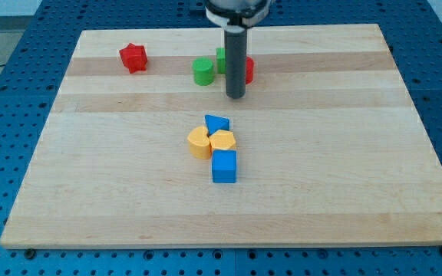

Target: Push the red star into green circle

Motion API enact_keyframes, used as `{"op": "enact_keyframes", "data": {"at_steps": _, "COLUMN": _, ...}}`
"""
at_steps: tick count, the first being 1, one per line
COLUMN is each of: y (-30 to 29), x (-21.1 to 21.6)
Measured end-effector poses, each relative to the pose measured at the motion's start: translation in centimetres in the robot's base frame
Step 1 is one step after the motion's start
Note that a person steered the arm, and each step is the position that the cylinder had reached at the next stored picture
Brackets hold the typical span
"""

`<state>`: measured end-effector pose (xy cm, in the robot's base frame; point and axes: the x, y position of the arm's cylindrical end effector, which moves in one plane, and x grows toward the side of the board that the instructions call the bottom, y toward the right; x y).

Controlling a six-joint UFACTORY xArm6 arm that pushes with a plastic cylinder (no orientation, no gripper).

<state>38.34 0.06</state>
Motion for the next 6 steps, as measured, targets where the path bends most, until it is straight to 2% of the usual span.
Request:
{"op": "enact_keyframes", "data": {"at_steps": 1, "y": -11.0, "x": 1.0}}
{"op": "enact_keyframes", "data": {"at_steps": 2, "y": -22.8, "x": -1.2}}
{"op": "enact_keyframes", "data": {"at_steps": 3, "y": -29.0, "x": -5.1}}
{"op": "enact_keyframes", "data": {"at_steps": 4, "y": -23.9, "x": -10.9}}
{"op": "enact_keyframes", "data": {"at_steps": 5, "y": -11.3, "x": -11.7}}
{"op": "enact_keyframes", "data": {"at_steps": 6, "y": -9.5, "x": -11.3}}
